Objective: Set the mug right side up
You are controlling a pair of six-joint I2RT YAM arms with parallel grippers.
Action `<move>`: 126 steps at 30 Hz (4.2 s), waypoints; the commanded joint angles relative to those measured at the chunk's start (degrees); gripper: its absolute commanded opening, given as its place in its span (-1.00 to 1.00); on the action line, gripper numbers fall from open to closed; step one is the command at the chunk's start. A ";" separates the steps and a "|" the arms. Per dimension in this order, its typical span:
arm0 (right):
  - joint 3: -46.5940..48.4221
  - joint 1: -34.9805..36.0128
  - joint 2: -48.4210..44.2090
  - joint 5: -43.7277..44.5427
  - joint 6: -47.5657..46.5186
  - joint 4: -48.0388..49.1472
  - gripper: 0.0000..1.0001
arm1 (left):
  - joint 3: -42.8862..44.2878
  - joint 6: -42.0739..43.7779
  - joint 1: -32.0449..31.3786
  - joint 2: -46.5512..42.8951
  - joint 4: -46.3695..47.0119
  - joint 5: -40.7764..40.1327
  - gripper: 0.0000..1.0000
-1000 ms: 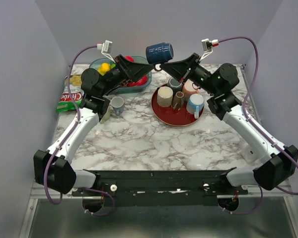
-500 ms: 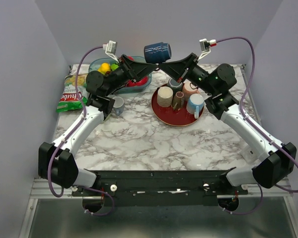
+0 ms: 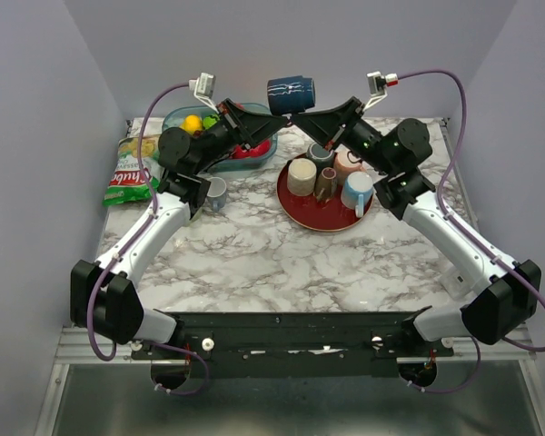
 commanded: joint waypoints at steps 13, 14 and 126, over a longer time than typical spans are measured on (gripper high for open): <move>-7.15 0.81 -7.58 15.21 -5.05 -23.66 0.99 | 8.07 35.33 -0.75 -7.65 -48.48 -17.41 -1.00; -7.42 0.81 -8.11 18.62 -4.96 -25.59 0.99 | 7.89 38.30 -0.75 -7.91 -50.67 -19.16 -1.00; -1.62 -9.39 21.77 49.67 -25.00 -58.39 -0.95 | 2.53 51.51 -6.37 -1.15 -63.18 -34.12 0.98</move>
